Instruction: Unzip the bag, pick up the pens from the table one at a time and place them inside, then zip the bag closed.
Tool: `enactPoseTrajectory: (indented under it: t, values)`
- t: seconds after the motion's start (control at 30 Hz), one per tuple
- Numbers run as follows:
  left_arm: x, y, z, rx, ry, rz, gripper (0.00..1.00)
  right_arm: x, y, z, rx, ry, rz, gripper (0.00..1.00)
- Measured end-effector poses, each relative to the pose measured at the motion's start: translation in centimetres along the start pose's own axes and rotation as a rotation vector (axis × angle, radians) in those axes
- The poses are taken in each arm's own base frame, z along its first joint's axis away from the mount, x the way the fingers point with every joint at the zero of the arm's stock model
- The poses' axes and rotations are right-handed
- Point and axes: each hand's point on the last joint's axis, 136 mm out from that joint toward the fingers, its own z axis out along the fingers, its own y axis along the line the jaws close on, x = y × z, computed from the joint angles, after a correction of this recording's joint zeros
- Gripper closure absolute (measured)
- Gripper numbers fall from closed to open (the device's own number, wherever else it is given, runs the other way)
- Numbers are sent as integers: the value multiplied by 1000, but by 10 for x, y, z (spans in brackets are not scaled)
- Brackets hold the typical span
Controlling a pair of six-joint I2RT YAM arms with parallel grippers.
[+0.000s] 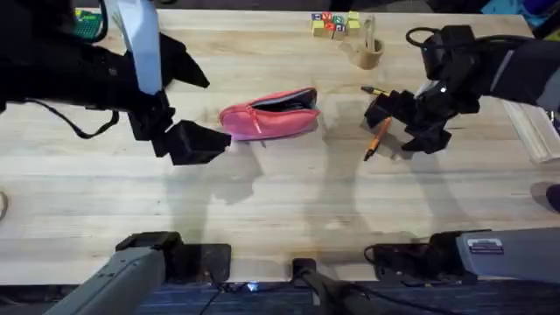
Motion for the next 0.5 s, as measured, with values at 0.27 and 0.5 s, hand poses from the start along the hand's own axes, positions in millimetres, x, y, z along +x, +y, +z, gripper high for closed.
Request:
enactPoseTrajectory:
  t: [0.27, 0.5]
  values:
    - [0, 0, 0, 0, 0, 0, 7, -1, -10, 2, 60, -2, 7, 424]
    - [0, 0, 0, 0, 0, 0, 6, -3, -15, 2, 78, -10, 13, 669]
